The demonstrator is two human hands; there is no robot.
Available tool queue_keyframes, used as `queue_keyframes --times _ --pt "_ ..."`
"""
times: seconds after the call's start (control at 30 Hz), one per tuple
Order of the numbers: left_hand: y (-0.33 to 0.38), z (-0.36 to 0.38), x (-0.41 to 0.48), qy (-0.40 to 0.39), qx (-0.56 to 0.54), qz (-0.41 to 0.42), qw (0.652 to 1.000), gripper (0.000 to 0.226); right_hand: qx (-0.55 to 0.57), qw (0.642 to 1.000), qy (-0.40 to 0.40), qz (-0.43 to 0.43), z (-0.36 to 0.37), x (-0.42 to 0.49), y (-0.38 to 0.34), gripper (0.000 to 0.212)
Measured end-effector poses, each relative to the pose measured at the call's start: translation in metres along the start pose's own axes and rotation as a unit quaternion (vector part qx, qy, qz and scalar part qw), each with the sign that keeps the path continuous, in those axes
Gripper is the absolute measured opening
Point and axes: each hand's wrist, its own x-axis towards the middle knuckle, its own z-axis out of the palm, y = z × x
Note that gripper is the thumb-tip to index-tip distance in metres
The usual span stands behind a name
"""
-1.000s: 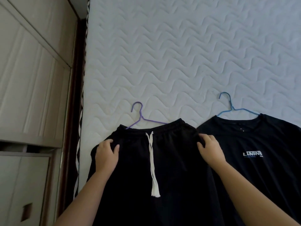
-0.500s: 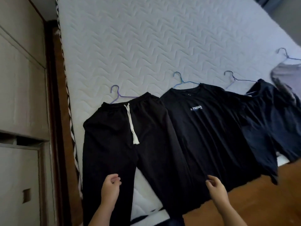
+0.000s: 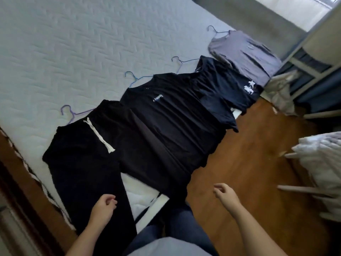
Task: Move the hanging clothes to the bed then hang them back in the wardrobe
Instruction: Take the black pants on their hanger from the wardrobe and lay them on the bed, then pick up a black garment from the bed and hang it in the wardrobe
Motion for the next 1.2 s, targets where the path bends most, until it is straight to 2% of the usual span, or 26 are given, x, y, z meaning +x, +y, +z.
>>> queue_keyframes --times 0.17,0.47,0.6,0.73,0.87,0.97,1.07,1.2 --pt "0.031 0.025 -0.008 -0.048 0.047 0.039 0.997 0.015 0.080 0.995 0.048 0.030 -0.025 -0.019 0.044 0.016" --pt "0.110 0.121 -0.036 -0.120 0.154 0.126 0.973 0.013 0.197 0.967 0.118 0.109 -0.089 -0.025 0.147 0.023" --pt "0.143 0.198 -0.059 -0.144 0.218 0.146 0.954 0.014 0.256 0.946 0.132 0.146 -0.139 -0.015 0.197 0.024" --pt "0.192 0.306 -0.102 -0.182 0.238 0.178 0.937 0.015 0.313 0.921 0.145 0.180 -0.200 -0.005 0.259 0.028" --pt "0.252 0.407 -0.153 -0.232 0.270 0.257 0.898 0.013 0.342 0.898 0.166 0.220 -0.262 0.004 0.305 0.031" --pt "0.292 0.448 -0.171 -0.246 0.252 0.283 0.892 0.012 0.341 0.893 0.172 0.238 -0.303 0.025 0.308 0.031" --pt "0.325 0.459 -0.159 -0.226 0.253 0.289 0.895 0.013 0.335 0.899 0.171 0.227 -0.335 0.066 0.293 0.031" --pt "0.362 0.452 -0.106 -0.170 0.224 0.225 0.933 0.014 0.308 0.918 0.141 0.206 -0.372 0.134 0.248 0.031"
